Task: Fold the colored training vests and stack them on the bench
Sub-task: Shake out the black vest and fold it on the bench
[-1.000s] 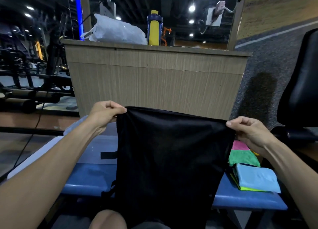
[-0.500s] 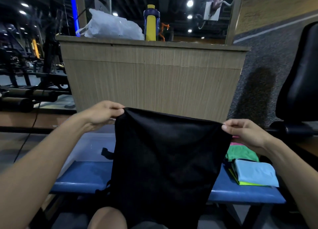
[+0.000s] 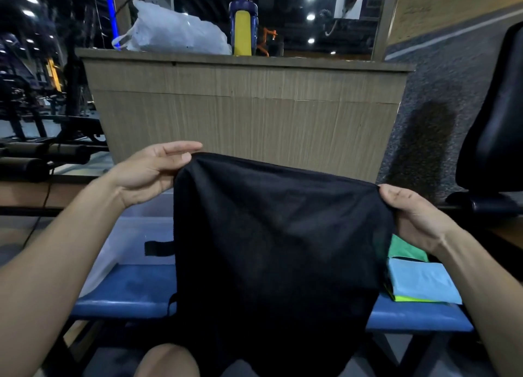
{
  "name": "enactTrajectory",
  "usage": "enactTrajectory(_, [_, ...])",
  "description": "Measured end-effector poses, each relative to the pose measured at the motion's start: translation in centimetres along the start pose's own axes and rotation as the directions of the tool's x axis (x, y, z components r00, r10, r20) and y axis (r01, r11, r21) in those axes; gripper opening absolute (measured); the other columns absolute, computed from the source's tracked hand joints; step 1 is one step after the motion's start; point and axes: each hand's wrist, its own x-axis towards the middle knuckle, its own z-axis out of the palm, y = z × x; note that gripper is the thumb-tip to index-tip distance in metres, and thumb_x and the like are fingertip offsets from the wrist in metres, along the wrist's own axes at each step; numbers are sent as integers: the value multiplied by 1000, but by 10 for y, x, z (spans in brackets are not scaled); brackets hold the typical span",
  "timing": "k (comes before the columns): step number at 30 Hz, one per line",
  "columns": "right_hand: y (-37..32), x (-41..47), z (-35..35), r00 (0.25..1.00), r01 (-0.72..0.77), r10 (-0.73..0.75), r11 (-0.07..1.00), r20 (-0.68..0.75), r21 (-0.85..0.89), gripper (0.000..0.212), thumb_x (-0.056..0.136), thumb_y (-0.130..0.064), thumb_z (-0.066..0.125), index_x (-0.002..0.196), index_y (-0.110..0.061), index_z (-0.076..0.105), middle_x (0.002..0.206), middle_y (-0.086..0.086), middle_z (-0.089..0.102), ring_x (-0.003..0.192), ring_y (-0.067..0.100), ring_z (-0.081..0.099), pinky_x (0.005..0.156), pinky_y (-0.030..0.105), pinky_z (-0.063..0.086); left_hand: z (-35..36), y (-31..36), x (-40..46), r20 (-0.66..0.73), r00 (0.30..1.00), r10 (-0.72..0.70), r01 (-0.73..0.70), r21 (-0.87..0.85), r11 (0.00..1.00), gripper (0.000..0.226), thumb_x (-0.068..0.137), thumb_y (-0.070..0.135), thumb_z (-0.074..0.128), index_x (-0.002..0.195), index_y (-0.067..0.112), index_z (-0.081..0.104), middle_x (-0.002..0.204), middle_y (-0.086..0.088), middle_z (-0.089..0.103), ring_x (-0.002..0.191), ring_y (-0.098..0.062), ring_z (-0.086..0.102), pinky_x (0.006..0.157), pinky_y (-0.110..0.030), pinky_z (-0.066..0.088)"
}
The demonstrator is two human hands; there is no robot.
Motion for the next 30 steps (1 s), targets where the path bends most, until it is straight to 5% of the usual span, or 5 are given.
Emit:
enactTrajectory(4, [13, 9, -10, 994, -101, 102, 995, -32, 25, 37, 79, -32, 79, 100, -5, 66, 97, 15, 65, 84, 22, 60, 69, 28, 53, -5, -6, 5, 56, 994, -96, 92, 69, 993, 65, 65, 24, 93, 124, 12, 69, 120, -11, 72, 105, -20, 70, 83, -28, 59])
enactTrajectory(8, [26, 20, 7, 931, -272, 263, 962, -253, -1, 29, 100, -16, 57, 121, 1, 66, 116, 21, 71, 99, 31, 67, 79, 35, 58, 19, -19, 15, -218, 965, -144, 203, 283, 937, 20, 93, 2, 65, 106, 16, 70, 100, -9, 69, 84, -17, 64, 78, -29, 54])
enactTrajectory(11, [37, 25, 51, 899, -232, 148, 959, -412, -163, 15, 96, -11, 64, 96, 1, 73, 93, 18, 76, 83, 30, 70, 73, 29, 57, 65, -34, 9, -230, 965, -128, 207, 365, 908, 19, 92, -1, 63, 95, 16, 70, 78, -2, 67, 67, -12, 58, 54, -21, 47])
enactTrajectory(15, [35, 22, 128, 970, -35, -42, 950, -238, -310, 12, 90, -13, 74, 79, -9, 70, 71, 7, 67, 65, 17, 59, 57, 24, 46, 130, -50, -4, -26, 990, -141, 142, 328, 934, 18, 90, -1, 67, 102, 12, 68, 79, 1, 72, 69, -4, 66, 53, -22, 52])
enactTrajectory(30, [15, 13, 156, 957, 132, -267, 746, -111, -653, 23, 91, -39, 71, 80, -20, 66, 68, -9, 66, 60, 6, 59, 62, 37, 55, 166, -52, -10, -128, 984, -125, 131, 37, 991, 13, 89, -4, 70, 95, 5, 64, 78, -11, 66, 57, -10, 61, 50, -22, 56])
